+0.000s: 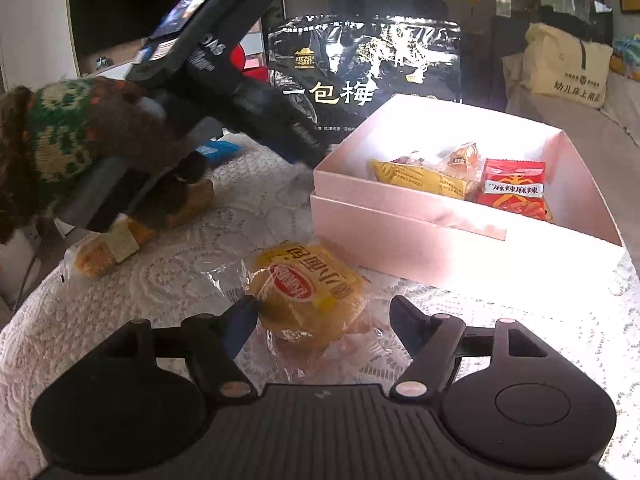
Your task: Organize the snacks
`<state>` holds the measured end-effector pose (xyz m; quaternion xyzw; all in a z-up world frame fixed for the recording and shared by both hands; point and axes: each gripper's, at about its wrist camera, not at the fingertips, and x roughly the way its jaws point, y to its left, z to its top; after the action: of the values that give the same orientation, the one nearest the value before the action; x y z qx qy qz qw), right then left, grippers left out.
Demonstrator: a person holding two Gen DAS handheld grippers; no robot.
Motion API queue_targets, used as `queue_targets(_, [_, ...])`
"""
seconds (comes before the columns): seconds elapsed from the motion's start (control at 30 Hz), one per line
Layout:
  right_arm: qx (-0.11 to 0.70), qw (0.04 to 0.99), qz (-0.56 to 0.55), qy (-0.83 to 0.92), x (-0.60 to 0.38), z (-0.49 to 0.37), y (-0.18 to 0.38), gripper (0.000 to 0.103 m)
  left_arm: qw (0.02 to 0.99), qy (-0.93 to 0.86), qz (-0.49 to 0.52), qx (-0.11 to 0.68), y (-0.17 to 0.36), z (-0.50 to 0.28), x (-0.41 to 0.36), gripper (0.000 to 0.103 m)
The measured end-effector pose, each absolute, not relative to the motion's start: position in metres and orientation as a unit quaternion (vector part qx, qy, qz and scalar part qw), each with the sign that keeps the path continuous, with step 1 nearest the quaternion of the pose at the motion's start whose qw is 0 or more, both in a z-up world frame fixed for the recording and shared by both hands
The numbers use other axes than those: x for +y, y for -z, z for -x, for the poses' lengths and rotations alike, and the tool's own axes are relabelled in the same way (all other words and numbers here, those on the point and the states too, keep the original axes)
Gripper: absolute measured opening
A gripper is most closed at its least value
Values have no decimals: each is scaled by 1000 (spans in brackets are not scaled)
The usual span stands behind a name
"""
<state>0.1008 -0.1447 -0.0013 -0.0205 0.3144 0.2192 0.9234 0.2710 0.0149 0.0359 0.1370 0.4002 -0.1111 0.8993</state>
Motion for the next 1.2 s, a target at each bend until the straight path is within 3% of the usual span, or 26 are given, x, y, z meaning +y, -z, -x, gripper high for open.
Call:
queue_targets(0.2, [310,926,37,-214,-140,-99,4,75,888,142,-75,430,-36,-260,34,39])
queue_targets(0.6, [306,928,40,-209,-138,-98,6,77,886,151,-91,429,-34,-244,19,39])
queue_targets(0.8, [312,928,41,-199,-139,-96,5,77,889,160,-72,423,-34,-213,30,33])
queue_targets(0.87, [322,926,37,-193,-141,-96,4,77,881,168,-69,436,-29,-196,33,23])
queue_targets(1.0, [335,923,38,-188,-143,-92,4,77,886,177,-63,423,-24,-158,43,23])
queue_targets(1.2, [329,931,94,-131,-142,-86,-4,77,893,157,23,421,-30,-151,65,23])
